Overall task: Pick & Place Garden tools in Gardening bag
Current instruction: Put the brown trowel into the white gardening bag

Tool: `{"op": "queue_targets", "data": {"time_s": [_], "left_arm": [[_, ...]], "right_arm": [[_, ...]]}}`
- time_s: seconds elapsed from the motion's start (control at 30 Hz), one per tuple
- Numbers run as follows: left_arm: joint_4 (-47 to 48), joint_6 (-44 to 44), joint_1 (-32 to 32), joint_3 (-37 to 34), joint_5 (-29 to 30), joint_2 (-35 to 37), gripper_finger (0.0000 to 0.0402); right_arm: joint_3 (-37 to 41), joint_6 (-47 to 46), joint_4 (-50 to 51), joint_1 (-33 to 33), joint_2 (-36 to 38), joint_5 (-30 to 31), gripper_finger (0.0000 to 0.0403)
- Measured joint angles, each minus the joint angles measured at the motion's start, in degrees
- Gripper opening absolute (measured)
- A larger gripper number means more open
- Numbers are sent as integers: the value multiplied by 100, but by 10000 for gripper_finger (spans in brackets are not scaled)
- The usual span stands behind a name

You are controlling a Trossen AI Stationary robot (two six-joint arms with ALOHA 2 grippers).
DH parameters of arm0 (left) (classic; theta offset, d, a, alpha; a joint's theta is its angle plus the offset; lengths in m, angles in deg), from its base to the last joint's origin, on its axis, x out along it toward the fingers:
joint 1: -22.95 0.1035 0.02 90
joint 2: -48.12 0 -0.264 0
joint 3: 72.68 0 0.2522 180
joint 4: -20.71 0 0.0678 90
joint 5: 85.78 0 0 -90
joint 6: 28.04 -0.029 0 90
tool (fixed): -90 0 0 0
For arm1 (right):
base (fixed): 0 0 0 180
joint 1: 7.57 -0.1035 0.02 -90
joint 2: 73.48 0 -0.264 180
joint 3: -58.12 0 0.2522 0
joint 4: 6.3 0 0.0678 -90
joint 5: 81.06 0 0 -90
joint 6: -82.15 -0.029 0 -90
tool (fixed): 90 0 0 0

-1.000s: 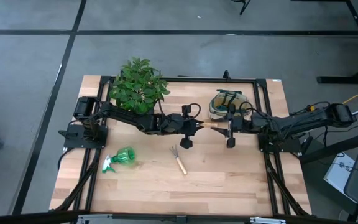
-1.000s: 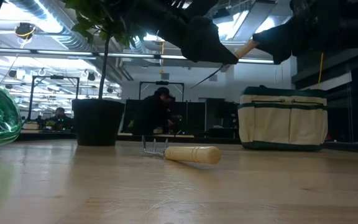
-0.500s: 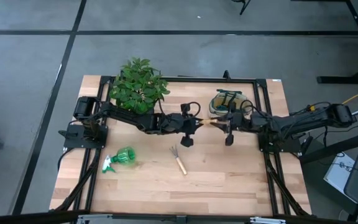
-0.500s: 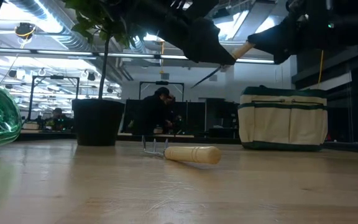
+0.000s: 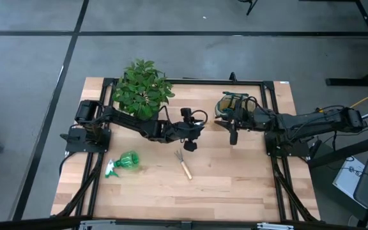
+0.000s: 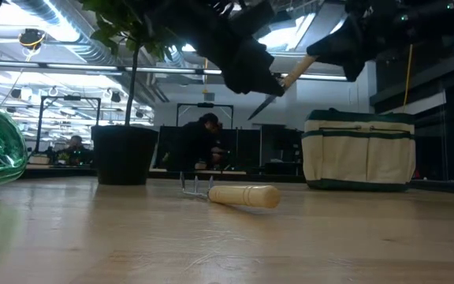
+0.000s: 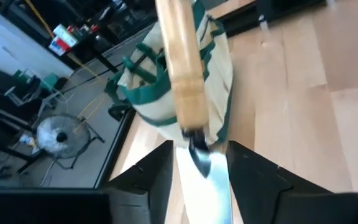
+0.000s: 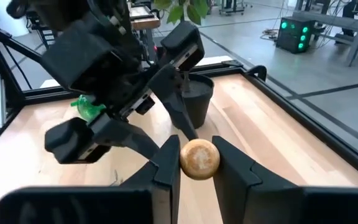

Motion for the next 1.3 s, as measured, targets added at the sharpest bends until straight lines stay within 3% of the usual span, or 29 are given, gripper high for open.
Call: {"op": "queue_targets", "data": {"time_s": [0.3, 0.63, 0.83, 1.07, 1.3], "left_arm": [[1008, 479, -28, -2, -56, 49, 194], [1224, 573, 77, 0, -587, 193, 197], [1369, 573, 150, 0, -660, 199, 194], [1415, 573, 170, 0, -777, 199, 191], [1483, 700, 173, 0, -785, 197, 189]], "right_arm": [[-2, -138, 572, -2, 705, -17, 68], [-8, -420, 1346, -4, 2122, -33, 68], [-630, -805, 2936, -4, 2752, 283, 68], [-1689, -1053, 4902, -4, 2811, 842, 68], [-2252, -1341, 6182, -4, 2811, 1332, 68]]}}
